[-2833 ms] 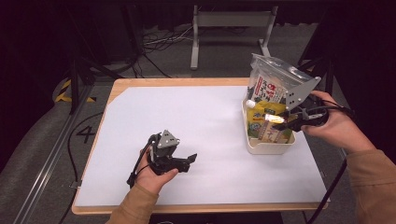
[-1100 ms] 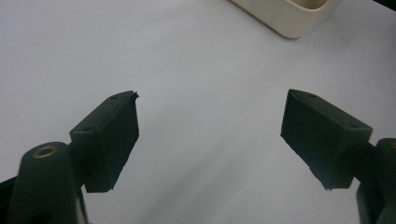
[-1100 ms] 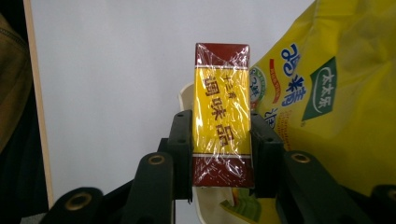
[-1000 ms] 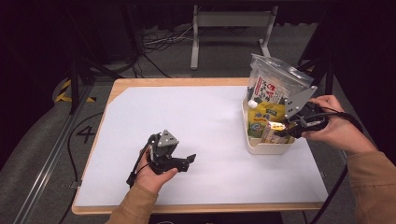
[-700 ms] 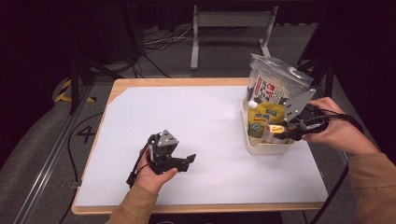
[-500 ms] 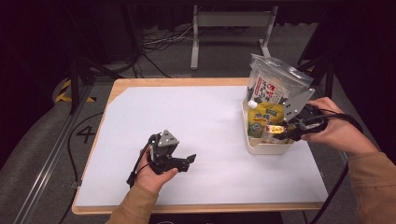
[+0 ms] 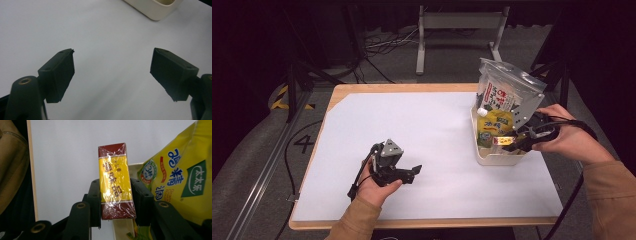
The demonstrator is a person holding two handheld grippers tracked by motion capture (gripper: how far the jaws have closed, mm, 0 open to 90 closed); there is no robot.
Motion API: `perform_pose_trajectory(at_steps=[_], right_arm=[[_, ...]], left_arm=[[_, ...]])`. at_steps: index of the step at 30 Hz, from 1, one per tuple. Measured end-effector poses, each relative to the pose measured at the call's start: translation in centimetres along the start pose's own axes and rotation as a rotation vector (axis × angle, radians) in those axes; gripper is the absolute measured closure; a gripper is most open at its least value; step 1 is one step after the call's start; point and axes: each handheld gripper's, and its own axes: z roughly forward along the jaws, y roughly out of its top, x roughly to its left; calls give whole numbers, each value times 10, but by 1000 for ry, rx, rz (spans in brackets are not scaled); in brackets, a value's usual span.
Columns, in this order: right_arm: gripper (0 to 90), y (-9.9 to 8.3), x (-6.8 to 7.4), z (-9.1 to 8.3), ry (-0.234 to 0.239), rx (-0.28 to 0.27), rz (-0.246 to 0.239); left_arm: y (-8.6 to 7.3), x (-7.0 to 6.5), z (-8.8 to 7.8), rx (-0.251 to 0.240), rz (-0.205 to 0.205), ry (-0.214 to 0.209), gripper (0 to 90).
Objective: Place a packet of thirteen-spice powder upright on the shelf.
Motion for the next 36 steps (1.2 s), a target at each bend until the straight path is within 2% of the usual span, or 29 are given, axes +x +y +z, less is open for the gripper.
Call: perform_pose_trajectory(at_steps=[6,18,27,31,36], right_arm=[[648,-2,-3,15,5,39,16],[636,-10,-4,26,-17,22,34],[604,-19,-6,39,-27,55,56],[593,-22,-6,39,-37,60,73],[582,-26,-6,36,-54,41,76]], left_arm=[[0,1,0,0,0,2,200],[0,0,0,2,-1,2,200],[0,1,0,1,-5,2,200],[0,1,0,0,-6,2,200],[0,1,1,1,-5,2,200]])
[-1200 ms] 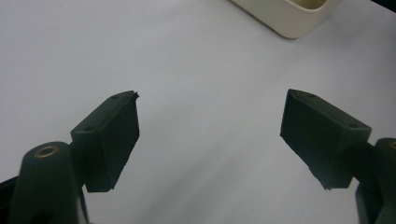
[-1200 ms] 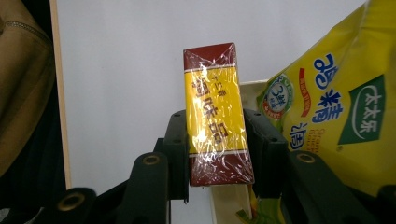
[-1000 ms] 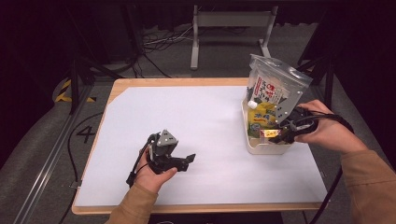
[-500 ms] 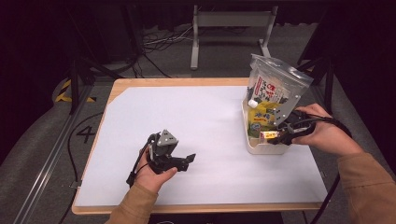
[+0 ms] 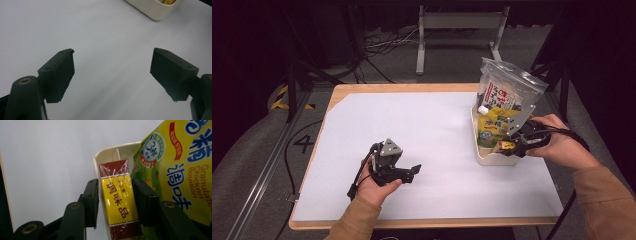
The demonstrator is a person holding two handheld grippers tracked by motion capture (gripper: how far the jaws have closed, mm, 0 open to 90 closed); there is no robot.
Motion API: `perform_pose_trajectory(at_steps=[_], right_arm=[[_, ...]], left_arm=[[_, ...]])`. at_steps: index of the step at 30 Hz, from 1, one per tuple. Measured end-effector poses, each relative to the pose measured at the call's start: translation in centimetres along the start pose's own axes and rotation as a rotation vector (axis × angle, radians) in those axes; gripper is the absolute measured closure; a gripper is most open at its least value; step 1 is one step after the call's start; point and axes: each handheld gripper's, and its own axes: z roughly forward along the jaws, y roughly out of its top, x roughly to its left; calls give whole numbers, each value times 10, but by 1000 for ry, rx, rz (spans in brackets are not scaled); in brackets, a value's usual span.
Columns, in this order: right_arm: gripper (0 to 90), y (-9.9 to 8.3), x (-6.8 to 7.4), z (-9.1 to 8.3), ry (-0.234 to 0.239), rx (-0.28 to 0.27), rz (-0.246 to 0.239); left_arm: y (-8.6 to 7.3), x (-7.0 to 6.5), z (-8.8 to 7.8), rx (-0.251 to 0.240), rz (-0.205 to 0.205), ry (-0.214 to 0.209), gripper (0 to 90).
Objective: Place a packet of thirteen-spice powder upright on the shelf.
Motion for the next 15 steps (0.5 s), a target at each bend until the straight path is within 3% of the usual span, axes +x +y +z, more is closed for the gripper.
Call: perform_pose_trajectory(at_steps=[6,9,15], right_arm=[[523,-3,1,-5,-21,-35,28],[454,-7,2,-9,-36,-81,51],[401,-13,9,-24,-77,-166,112]], left_arm=[[0,1,0,1,-3,-3,199],[1,4,-4,-10,-5,-8,195],[0,9,-12,-28,-5,-13,193]])
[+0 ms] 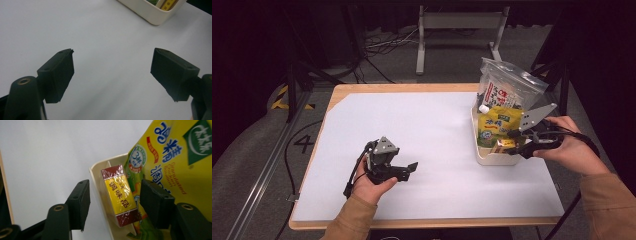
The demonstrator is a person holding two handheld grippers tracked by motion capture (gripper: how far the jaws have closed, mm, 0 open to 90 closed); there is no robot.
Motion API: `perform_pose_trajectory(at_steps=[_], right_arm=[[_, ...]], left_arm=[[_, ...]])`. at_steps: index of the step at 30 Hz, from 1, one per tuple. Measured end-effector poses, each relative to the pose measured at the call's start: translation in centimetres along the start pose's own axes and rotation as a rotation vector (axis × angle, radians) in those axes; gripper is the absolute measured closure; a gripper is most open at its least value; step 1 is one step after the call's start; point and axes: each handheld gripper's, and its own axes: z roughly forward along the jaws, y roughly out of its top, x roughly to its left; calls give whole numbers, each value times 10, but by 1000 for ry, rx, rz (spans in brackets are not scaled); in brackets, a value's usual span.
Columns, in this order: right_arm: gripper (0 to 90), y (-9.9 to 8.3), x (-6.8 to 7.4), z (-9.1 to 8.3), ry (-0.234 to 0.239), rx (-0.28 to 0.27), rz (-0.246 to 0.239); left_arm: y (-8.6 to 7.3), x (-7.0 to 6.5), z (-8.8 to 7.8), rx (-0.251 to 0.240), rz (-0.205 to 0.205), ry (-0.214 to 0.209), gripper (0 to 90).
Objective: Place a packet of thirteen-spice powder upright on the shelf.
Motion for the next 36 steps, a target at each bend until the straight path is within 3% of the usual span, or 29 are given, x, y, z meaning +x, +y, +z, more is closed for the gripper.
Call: perform_pose_trajectory(at_steps=[7,11,18,21,25,32,36], right_arm=[[313,-10,10,-17,-58,-107,80],[302,-18,16,-27,-83,-147,109],[284,-30,24,-37,-124,-199,149],[284,-41,28,-41,-162,-251,194],[279,-54,30,-41,-174,-302,246],[254,-74,34,-30,-211,-318,304],[218,-86,36,-22,-231,-387,388]], left_arm=[[-3,3,-11,-28,7,12,191],[-6,7,-20,-34,19,22,189],[-12,17,-36,-52,-5,35,188],[-16,21,-44,-70,-2,48,187],[-22,24,-51,-93,-10,48,187],[-32,32,-60,-126,-42,72,187],[-37,36,-63,-135,-59,86,187]])
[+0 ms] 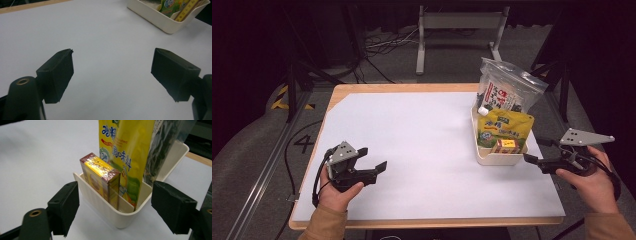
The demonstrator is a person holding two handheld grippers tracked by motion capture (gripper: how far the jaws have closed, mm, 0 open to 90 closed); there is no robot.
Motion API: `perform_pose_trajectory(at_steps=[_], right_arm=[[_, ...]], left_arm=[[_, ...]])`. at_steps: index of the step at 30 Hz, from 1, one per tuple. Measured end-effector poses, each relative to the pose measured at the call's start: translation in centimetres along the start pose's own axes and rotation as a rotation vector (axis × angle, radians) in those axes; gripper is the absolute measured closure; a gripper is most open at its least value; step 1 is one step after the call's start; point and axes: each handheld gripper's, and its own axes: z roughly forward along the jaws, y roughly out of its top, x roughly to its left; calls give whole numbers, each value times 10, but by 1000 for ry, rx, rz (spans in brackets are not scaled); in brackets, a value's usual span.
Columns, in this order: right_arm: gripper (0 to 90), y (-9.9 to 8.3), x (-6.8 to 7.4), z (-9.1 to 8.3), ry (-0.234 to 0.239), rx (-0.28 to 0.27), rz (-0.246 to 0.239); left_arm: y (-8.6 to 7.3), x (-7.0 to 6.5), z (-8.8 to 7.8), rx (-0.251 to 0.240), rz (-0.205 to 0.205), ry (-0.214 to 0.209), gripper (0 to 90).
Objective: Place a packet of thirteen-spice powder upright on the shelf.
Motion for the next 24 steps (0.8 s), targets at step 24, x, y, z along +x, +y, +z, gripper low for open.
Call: perform_pose_trajectory(at_steps=[24], right_arm=[[123,-64,0,41,-56,58,114]], left_arm=[[-21,10,7,-21,11,21,183]])
